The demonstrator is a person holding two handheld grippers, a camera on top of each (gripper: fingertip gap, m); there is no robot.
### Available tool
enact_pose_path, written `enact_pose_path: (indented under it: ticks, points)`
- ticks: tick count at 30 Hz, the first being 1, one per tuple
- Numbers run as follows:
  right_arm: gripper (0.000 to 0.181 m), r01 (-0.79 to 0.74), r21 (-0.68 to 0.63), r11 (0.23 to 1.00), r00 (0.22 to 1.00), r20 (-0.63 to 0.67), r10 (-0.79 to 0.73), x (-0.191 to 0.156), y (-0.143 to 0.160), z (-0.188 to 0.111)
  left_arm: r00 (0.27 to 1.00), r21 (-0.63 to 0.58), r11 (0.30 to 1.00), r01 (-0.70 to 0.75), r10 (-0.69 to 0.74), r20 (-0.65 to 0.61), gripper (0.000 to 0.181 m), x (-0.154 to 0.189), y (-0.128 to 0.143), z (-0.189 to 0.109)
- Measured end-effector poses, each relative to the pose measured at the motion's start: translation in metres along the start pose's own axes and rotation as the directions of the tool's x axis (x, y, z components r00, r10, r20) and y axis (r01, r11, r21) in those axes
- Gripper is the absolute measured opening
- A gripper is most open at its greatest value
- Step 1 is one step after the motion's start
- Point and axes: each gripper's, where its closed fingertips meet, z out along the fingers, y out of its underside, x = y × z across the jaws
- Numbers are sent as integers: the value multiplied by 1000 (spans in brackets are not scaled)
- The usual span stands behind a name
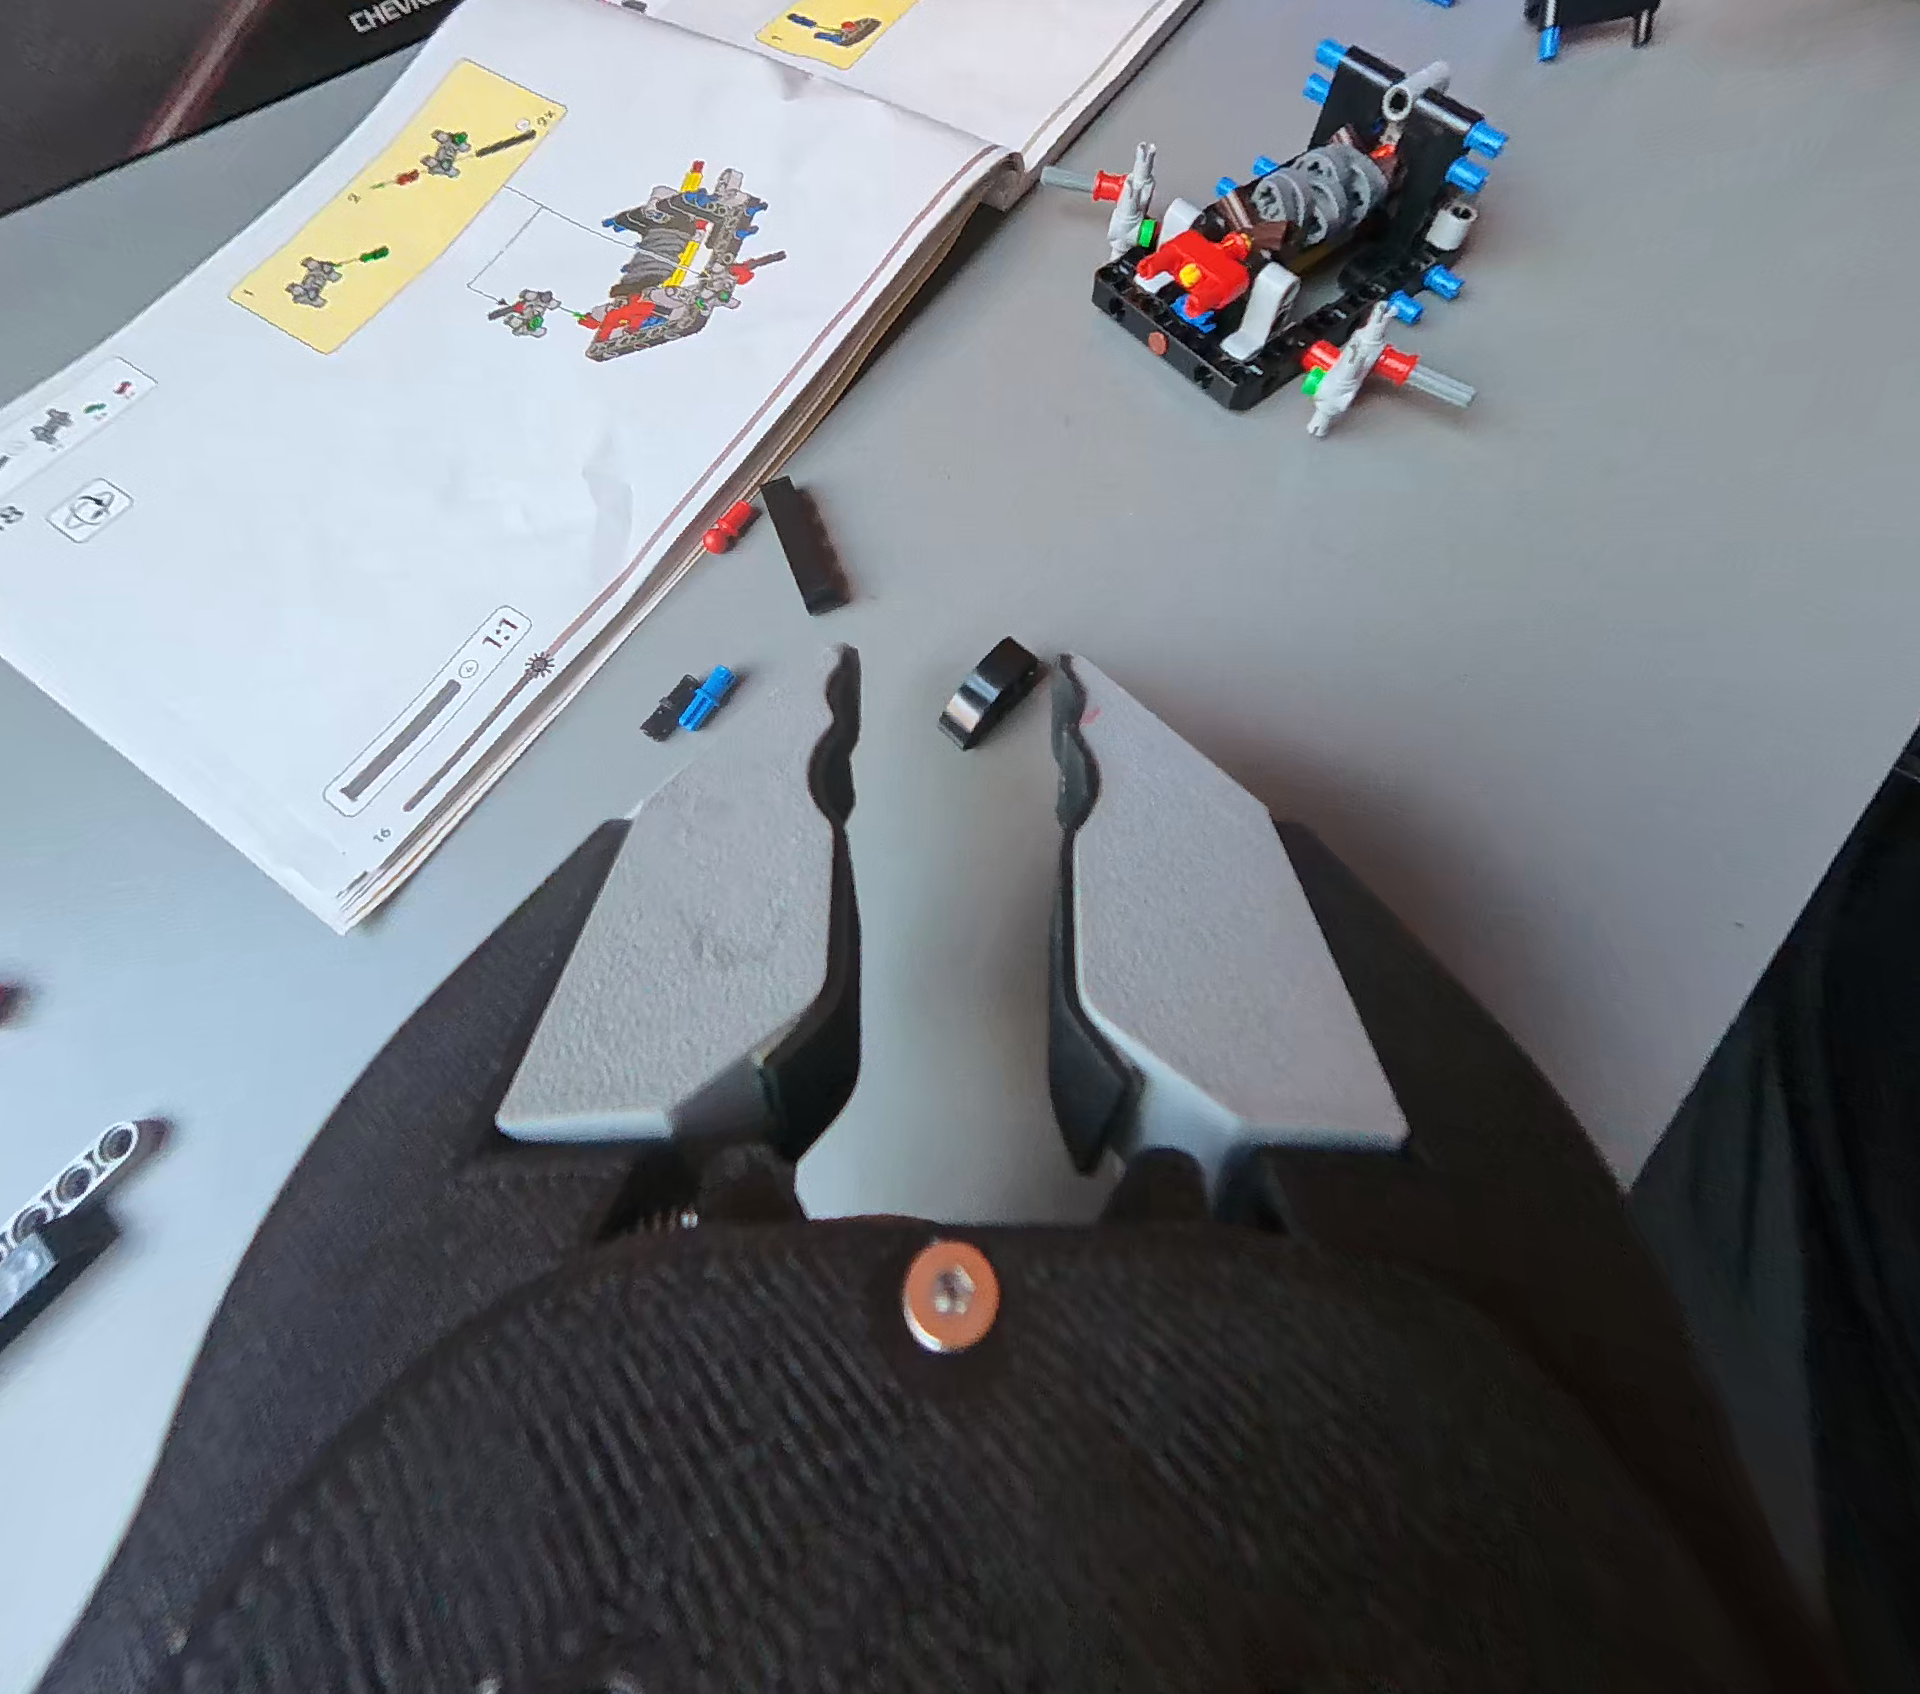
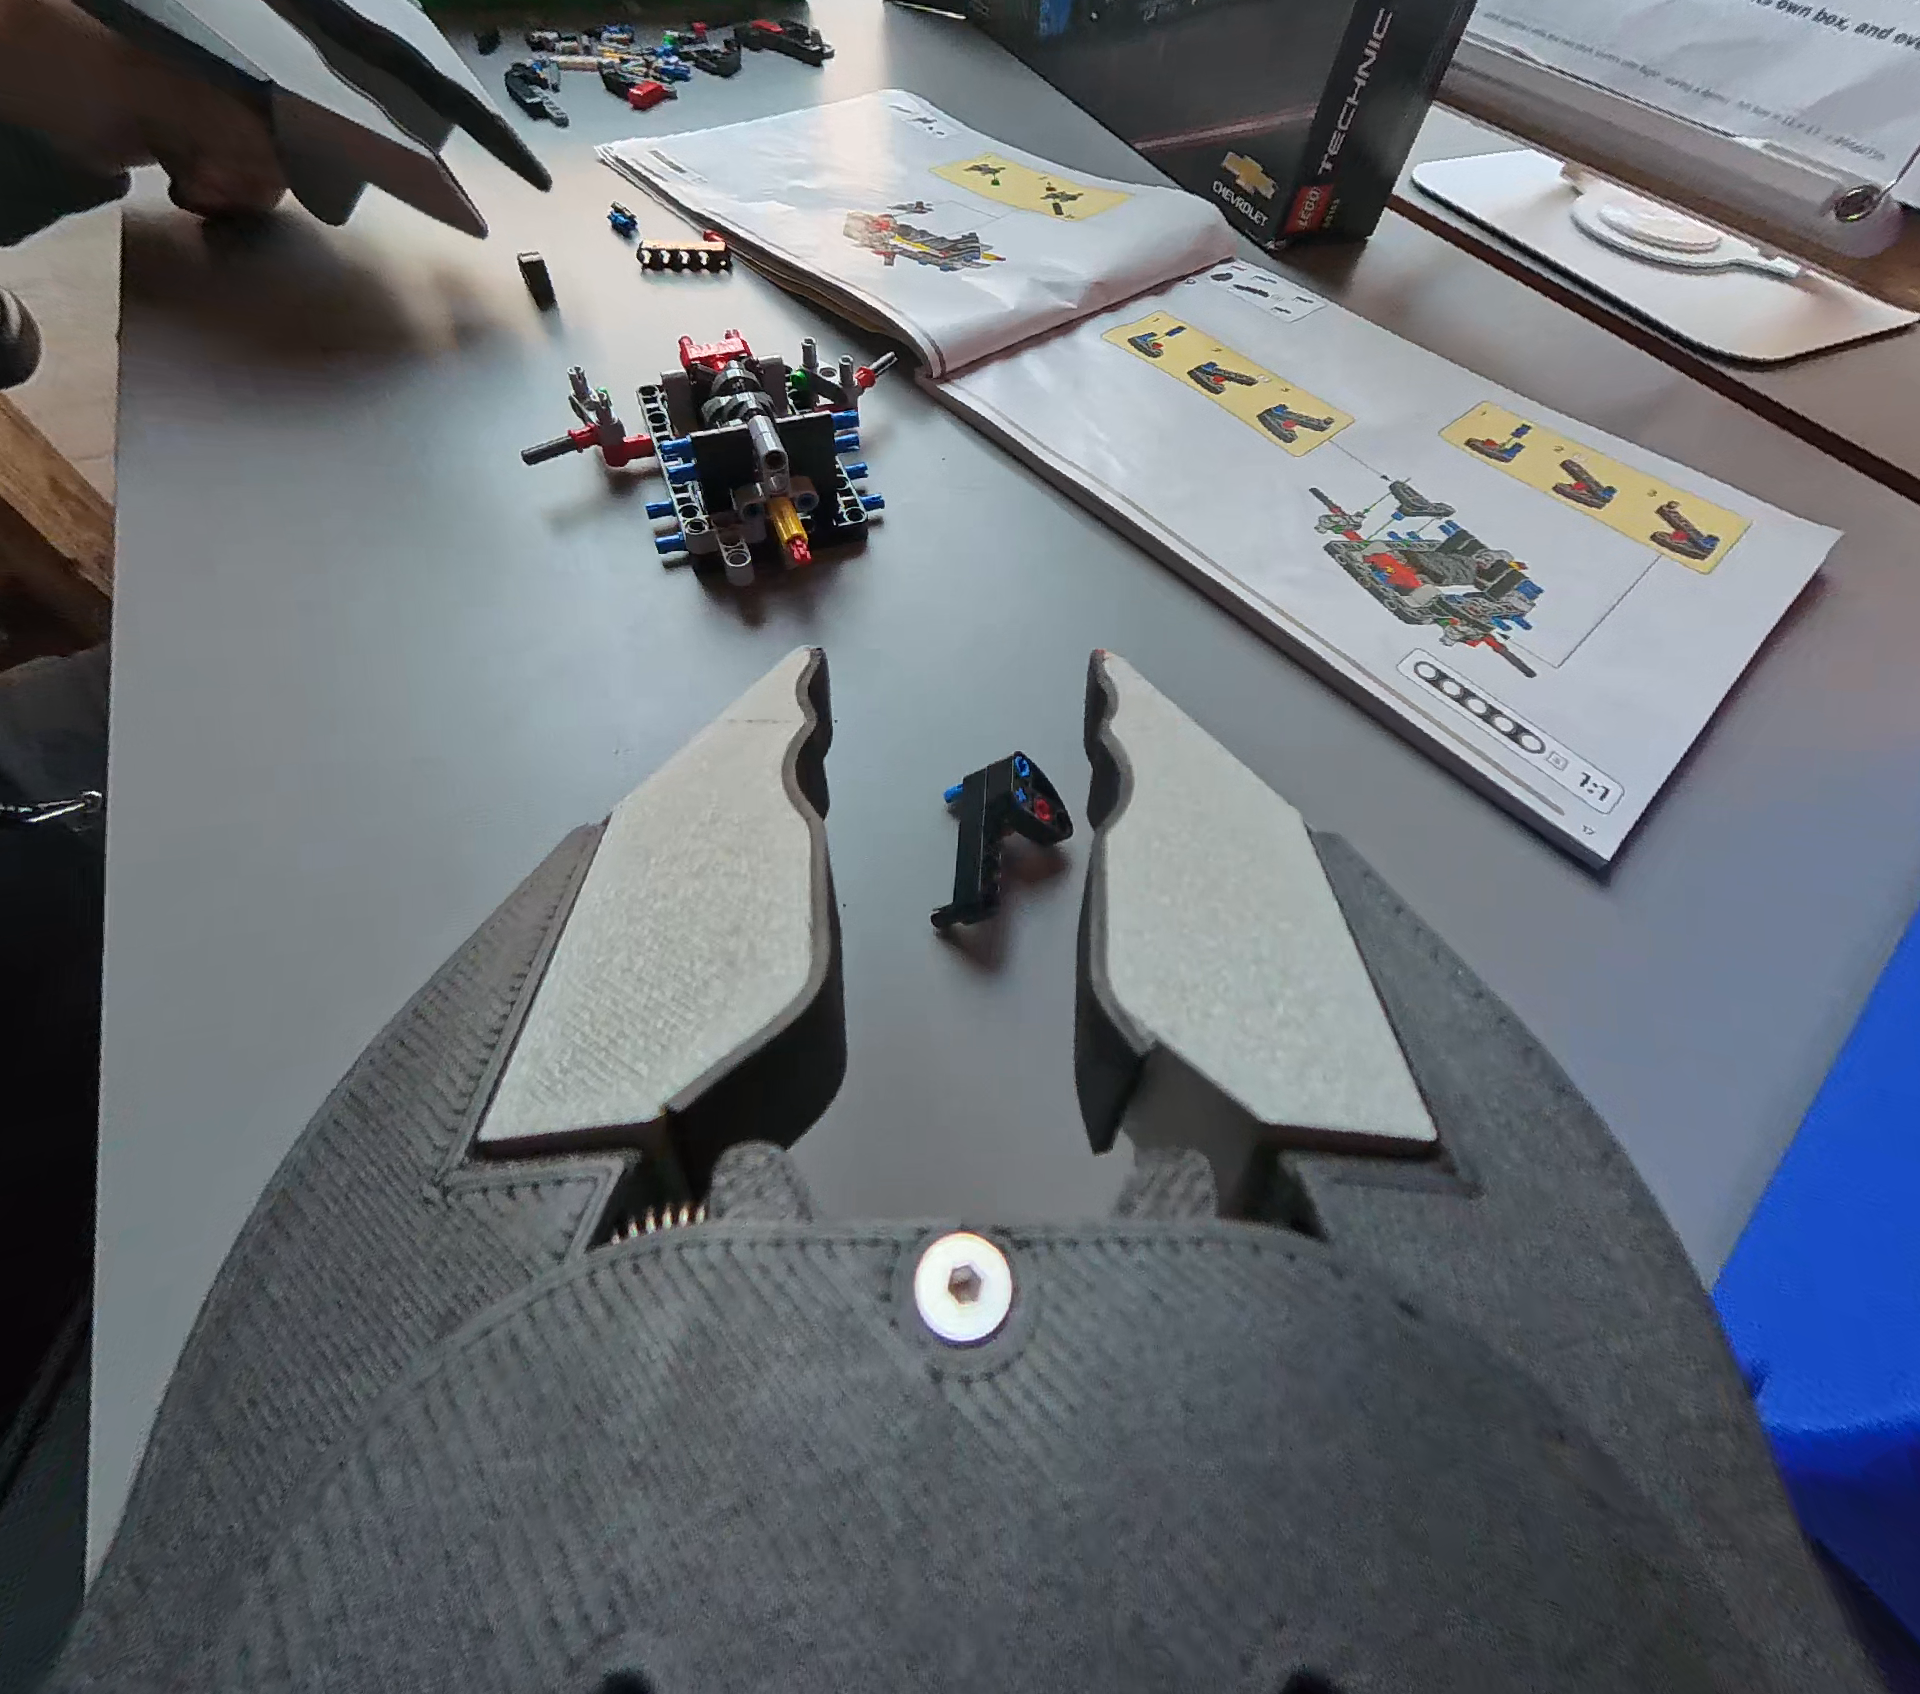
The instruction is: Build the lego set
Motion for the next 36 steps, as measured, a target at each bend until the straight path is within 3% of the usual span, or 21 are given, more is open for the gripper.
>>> enact_pose_path:
  ticks: [6, 13, 18, 23, 31, 36]
  points:
    - [44, -32, 20, 999, 999, 11, 32, 2, -2, -2, 998, -121, 991, -59, 54, -43, 44, 10, 14, 13]
    - [39, -17, 20, 1000, 1000, 19, 17, 0, -2, -2, 996, -163, 984, -71, 63, -57, 5, 11, 16, 22]
    - [34, -13, 24, 1000, 1000, 23, 12, -1, -3, -2, 976, -156, 964, -215, 218, 1, 5, 19, 15, 22]
    - [31, -7, 17, 1000, 1000, 17, 7, -1, -2, -2, 910, -163, 905, -392, 408, 74, 9, 23, 12, 22]
    - [28, -5, 14, 1000, 1000, 12, 5, -1, -2, -1, 951, -89, 948, -305, 308, 21, 10, 35, -1, 18]
    - [28, -1, 9, 1000, 1000, 11, 1, -1, -1, -1, 956, -30, 956, -293, 293, 2, 0, 42, -13, 15]
